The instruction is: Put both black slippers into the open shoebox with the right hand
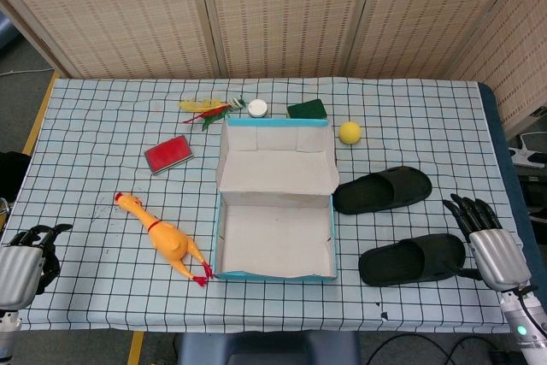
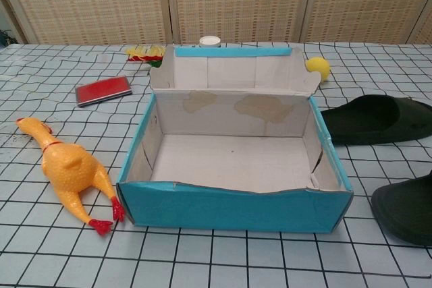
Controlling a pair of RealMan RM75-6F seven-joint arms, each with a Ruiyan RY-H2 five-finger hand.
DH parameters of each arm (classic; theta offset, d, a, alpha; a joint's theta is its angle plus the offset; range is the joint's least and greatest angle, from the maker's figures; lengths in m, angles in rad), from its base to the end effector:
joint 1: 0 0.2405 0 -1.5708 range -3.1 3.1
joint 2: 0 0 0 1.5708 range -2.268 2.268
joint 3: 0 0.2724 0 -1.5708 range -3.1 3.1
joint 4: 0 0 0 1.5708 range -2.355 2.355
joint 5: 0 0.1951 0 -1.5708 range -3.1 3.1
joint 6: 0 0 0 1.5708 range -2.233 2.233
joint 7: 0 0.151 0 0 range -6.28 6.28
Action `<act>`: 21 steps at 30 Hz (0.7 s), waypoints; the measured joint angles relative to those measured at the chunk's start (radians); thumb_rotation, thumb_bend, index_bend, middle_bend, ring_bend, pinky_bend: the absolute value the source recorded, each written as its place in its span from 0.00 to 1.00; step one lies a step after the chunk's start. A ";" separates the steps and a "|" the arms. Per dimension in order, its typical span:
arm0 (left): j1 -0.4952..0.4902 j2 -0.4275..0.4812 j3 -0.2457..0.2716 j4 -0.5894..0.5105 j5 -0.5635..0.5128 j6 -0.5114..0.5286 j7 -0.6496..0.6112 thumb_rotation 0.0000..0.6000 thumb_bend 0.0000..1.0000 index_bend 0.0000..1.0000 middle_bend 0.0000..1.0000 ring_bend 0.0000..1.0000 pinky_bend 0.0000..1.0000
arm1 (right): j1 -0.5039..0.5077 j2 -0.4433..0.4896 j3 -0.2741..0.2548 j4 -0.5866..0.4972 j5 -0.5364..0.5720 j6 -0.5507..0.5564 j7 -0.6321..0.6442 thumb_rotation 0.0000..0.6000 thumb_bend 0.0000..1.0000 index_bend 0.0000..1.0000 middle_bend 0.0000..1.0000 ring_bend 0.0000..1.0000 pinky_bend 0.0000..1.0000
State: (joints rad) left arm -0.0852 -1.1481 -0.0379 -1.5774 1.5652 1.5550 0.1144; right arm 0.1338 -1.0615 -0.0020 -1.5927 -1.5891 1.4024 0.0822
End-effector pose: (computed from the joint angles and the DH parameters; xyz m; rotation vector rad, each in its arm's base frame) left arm -0.3120 0.1856 0.1773 -1.4386 -0.7409 -0.8858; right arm -0.3160 -0.1923 0.1770 1.5536 -0.9414 0.8925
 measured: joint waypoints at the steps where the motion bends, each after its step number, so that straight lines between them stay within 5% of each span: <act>1: 0.002 -0.004 -0.003 -0.001 -0.011 0.000 0.018 1.00 0.45 0.28 0.26 0.27 0.39 | -0.004 0.005 -0.007 0.000 -0.011 0.006 0.000 1.00 0.05 0.00 0.00 0.00 0.00; 14: -0.002 0.015 -0.006 -0.031 -0.061 -0.050 -0.006 1.00 0.46 0.28 0.26 0.27 0.40 | 0.037 0.037 -0.040 0.001 -0.051 -0.082 0.051 1.00 0.05 0.00 0.01 0.00 0.00; 21: 0.002 0.022 -0.010 -0.043 -0.080 -0.052 0.010 1.00 0.45 0.25 0.25 0.27 0.41 | 0.087 0.099 -0.054 -0.037 0.005 -0.239 0.037 1.00 0.03 0.00 0.01 0.00 0.00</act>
State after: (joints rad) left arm -0.0836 -1.1257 -0.0483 -1.6202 1.4849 1.5033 0.1241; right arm 0.2205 -0.9630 -0.0556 -1.6295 -1.5840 1.1632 0.1196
